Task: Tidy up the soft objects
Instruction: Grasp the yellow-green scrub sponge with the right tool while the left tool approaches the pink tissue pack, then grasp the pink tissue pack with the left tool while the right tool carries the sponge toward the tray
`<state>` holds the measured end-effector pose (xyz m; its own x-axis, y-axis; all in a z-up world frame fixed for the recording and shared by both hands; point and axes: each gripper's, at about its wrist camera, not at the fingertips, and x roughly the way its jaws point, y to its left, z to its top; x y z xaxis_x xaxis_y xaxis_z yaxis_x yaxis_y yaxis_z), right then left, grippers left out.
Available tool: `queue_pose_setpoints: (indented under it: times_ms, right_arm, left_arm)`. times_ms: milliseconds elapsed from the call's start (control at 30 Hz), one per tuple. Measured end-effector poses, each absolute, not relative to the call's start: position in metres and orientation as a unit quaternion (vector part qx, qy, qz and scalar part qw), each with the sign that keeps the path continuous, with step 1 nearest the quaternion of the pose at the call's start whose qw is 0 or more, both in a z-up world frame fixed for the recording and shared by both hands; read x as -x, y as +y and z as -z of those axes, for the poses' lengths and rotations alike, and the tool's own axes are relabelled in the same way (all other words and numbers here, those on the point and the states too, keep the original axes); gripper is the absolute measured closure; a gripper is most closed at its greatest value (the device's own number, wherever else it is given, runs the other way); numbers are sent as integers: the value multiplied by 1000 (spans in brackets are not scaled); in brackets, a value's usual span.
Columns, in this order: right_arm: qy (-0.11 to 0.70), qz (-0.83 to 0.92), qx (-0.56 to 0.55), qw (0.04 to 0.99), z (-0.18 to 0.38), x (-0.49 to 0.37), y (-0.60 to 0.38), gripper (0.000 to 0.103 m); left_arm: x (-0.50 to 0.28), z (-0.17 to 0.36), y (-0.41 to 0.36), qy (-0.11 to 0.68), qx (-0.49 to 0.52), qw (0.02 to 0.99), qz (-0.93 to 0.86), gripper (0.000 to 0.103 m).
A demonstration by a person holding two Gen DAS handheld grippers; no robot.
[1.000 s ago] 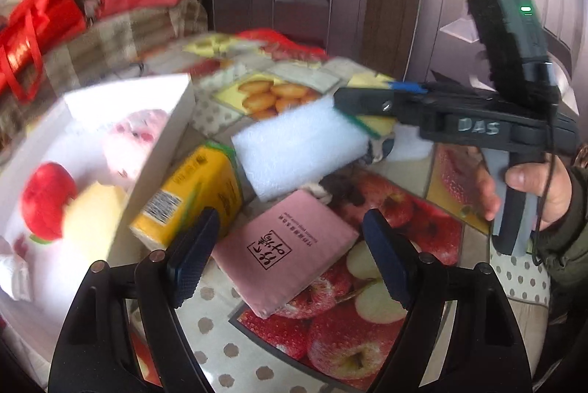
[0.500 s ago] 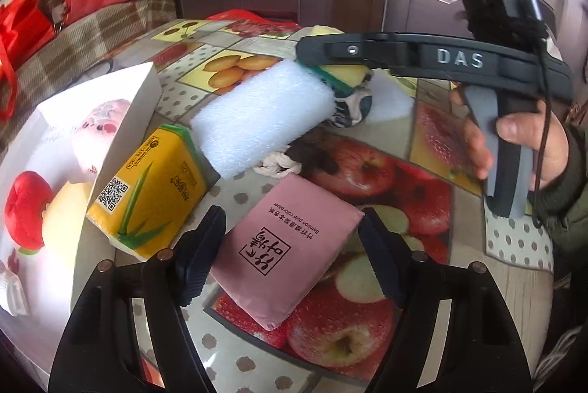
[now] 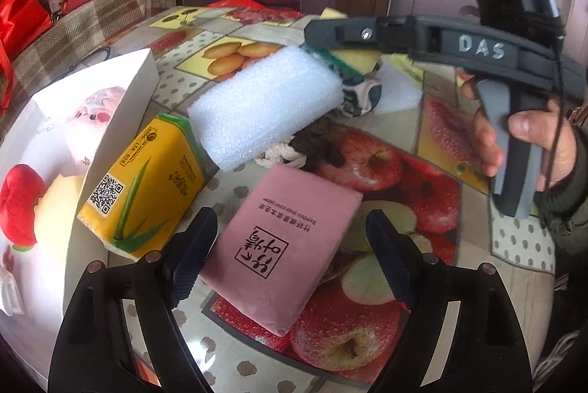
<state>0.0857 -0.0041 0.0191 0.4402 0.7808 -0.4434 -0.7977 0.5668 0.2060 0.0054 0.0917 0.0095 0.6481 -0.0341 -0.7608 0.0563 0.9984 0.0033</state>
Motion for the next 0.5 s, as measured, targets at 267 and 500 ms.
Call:
queue_pose_setpoints:
  times_ms: [267, 500]
  right_arm:
    - [216, -458, 5, 862, -25, -77, -14, 46]
    - [139, -442, 18, 886, -33, -44, -20, 46]
  left_arm:
    - [19, -24, 86, 355, -35, 934, -2, 53]
    - [81, -53, 122, 201, 39, 973, -109, 53]
